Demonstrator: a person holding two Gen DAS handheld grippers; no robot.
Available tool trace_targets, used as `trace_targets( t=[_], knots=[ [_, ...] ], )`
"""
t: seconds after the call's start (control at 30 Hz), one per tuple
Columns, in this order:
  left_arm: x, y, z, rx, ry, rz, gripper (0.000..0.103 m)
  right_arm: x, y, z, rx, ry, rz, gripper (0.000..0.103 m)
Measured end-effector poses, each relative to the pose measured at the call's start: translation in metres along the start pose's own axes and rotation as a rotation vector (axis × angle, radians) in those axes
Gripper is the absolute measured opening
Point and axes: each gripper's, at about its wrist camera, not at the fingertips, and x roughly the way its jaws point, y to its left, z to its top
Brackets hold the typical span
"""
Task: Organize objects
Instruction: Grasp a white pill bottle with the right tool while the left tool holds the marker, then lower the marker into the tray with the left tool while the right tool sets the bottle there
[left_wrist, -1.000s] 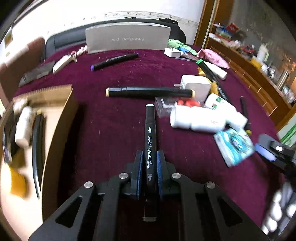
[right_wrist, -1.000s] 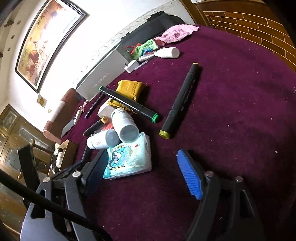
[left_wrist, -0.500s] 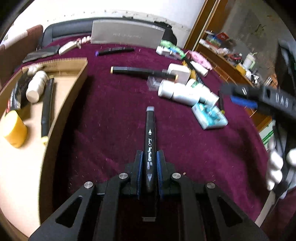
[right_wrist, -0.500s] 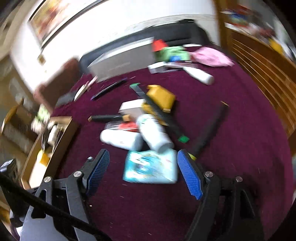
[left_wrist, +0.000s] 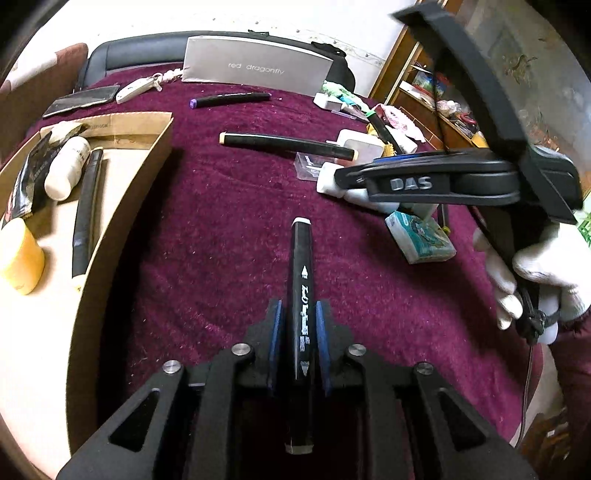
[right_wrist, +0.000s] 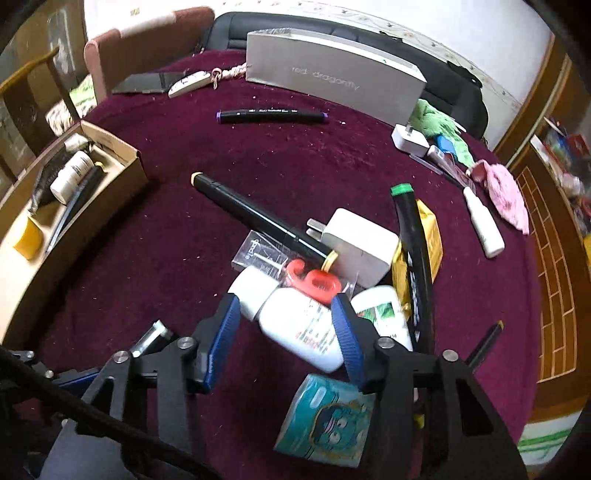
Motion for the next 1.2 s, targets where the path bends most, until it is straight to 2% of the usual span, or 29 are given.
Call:
trace_targets(
  t=[0.1,0.2,0.23,0.27,0.3,0.37,0.73,0.97,1.2],
  knots=[
    [0.001,-0.010,0.000,0.040,0.001,0.019,0.028,0.011,0.007,0.005,-0.042,0.038,0.001,0.047],
    [0.003,-0.023,-0.001,0.101,0.007,0.068,0.029,0.022,0.018,-0.001,-0.092,0.086,-0.046,0.036],
    [0.004,-0.025,-0.002,0.115,0.008,0.070,0.024,0.019,0.019,-0.002,-0.088,0.075,-0.038,0.032],
    [0.004,-0.027,-0.002,0.124,0.012,0.051,0.013,0.018,0.017,-0.004,-0.064,0.085,-0.026,0.031],
    [0.004,-0.026,-0.003,0.122,0.020,0.021,0.011,0.018,0.015,-0.005,-0.043,0.088,-0.020,0.031],
    [-0.001,-0.025,-0.004,0.116,0.004,0.017,0.011,0.013,0.012,-0.009,-0.001,0.076,-0.006,0.031],
    [-0.052,-0.036,-0.010,0.167,-0.128,0.083,0.011,-0.043,-0.009,-0.041,0.237,-0.034,0.208,0.032],
    [-0.082,-0.026,-0.008,0.142,-0.196,0.113,0.011,-0.074,0.002,-0.048,0.273,-0.097,0.305,0.032],
    [-0.113,0.008,-0.011,0.074,-0.256,0.166,0.012,-0.091,0.038,-0.038,0.253,-0.135,0.397,0.032]
  ],
)
